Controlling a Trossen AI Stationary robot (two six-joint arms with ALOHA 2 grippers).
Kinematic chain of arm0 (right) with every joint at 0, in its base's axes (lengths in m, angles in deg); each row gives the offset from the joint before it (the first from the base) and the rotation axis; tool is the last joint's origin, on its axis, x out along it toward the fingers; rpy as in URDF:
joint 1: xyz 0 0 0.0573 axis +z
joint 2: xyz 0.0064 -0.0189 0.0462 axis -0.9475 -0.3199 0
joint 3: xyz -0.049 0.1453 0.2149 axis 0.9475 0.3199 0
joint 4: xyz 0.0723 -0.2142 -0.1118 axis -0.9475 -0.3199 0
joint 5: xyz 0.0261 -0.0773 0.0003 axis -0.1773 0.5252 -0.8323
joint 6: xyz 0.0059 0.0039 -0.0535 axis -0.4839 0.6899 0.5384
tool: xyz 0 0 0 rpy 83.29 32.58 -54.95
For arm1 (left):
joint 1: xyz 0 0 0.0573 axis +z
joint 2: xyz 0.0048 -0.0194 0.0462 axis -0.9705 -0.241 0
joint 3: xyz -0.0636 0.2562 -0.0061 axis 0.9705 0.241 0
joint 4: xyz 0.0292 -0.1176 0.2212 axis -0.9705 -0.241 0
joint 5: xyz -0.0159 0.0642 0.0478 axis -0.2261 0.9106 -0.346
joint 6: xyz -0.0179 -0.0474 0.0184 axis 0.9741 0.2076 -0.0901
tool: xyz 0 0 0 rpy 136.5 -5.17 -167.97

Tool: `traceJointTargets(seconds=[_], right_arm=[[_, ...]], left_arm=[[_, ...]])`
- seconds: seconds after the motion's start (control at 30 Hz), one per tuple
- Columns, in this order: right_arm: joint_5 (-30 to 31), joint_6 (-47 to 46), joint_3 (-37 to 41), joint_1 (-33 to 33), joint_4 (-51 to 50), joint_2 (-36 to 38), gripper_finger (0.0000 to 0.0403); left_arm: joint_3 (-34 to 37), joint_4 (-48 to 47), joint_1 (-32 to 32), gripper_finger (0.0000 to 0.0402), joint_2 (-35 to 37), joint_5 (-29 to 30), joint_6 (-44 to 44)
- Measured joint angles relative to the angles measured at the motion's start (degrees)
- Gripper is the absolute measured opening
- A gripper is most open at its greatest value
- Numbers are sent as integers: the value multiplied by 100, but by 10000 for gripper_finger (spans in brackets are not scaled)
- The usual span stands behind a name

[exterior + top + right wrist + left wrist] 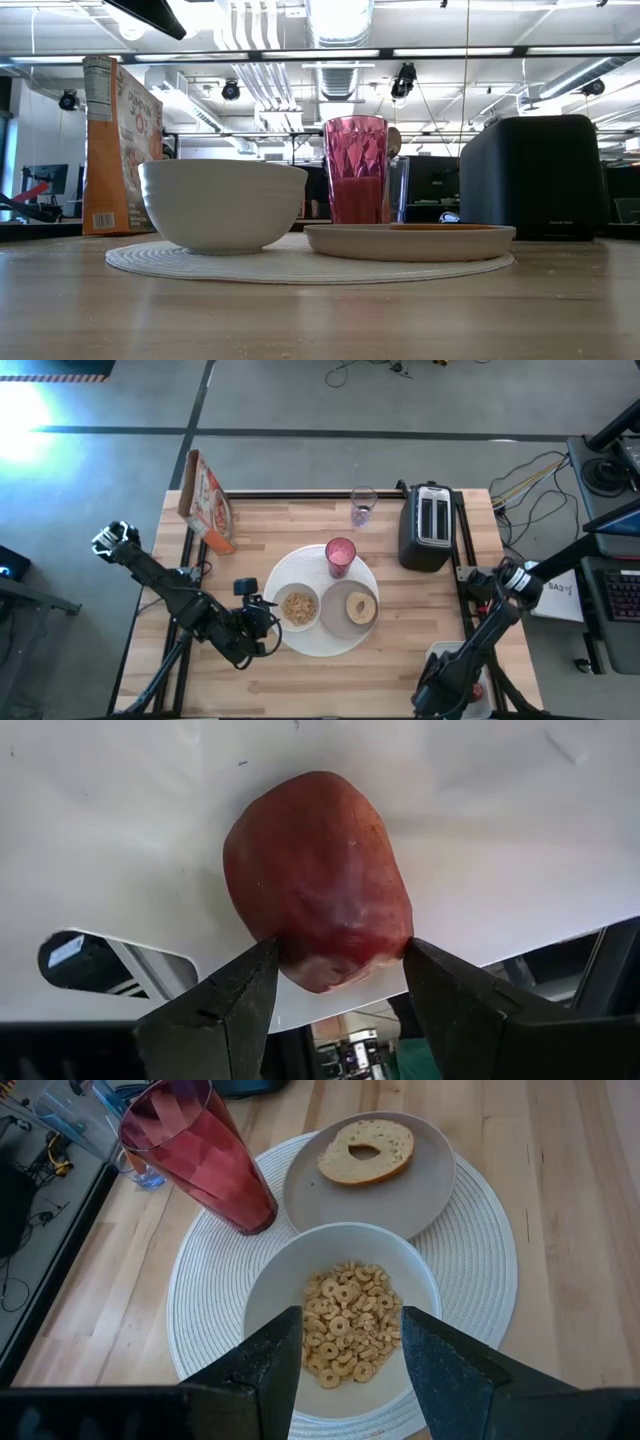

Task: Arrange a breakfast setting
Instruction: Put the red apple on the white table mat to the left of the red glass

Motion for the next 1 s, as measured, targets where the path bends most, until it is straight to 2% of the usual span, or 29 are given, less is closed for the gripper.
traceJointTargets(seconds=[0.27,0.7,1.0], right_arm=[[7,230,243,0,329,0,194],[2,247,251,2,464,11,78],[-209,251,234,0,435,143,69]], left_arm=[[0,0,0,155,0,-2,0],[0,0,0,155,0,-2,0],[0,0,0,155,0,-2,0]])
